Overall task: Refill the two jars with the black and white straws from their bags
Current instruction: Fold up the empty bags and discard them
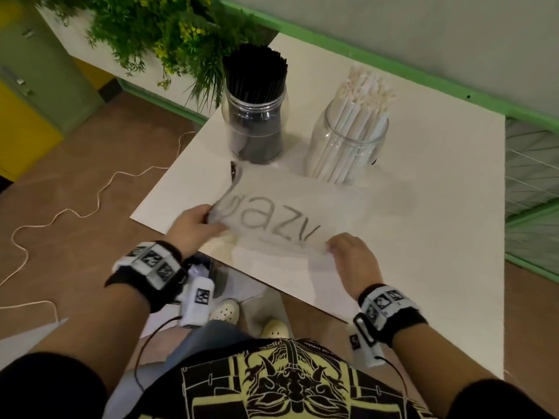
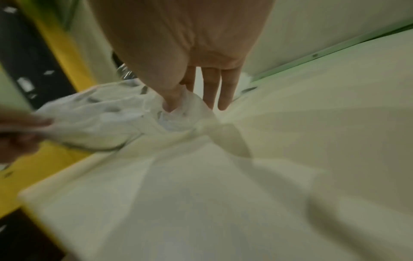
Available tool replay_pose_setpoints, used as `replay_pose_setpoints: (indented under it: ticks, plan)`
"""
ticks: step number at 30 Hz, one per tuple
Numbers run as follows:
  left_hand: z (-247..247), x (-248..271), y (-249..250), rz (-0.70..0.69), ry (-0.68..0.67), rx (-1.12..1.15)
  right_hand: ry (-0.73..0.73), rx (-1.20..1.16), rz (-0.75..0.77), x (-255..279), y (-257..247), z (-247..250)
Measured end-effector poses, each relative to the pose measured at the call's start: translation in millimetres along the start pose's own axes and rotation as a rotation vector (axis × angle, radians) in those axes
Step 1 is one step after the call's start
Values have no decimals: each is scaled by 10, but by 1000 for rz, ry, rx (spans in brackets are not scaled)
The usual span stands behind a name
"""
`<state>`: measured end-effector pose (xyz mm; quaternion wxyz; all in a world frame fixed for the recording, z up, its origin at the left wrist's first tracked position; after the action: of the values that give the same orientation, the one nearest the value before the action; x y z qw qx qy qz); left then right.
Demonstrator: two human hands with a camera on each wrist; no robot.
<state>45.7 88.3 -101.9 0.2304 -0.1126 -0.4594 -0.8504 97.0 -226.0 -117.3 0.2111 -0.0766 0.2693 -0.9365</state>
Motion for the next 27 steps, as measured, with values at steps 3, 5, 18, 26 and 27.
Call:
replay_pose_setpoints:
  ticks: [3,5,18,26,27]
  plan:
    - [238,39,-243,31,-53,165,184,-41,31,137,185,438]
    - [264,76,-317,48,-49,172,163,-19,122,249,167,538]
    - [82,42,-646,274,21,-42,-246,88,14,284,198,-147]
    - [206,151,-531,197,-15,129,-272,-316,-256,113,382,73]
    - [190,164,-492,108,-50,-60,-270,-340,-286,95,418,75]
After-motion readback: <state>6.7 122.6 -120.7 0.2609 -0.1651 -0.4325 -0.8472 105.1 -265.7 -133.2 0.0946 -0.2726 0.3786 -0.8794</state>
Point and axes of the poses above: each hand's wrist, its own x-axis away from the middle knuckle, its own z-axis out of the back of the hand, y = z × x, the point moved 7 cm from there along -x, towards the middle knuckle, and after that the axes turned 7 degrees about -x, right-handed, at the moved point
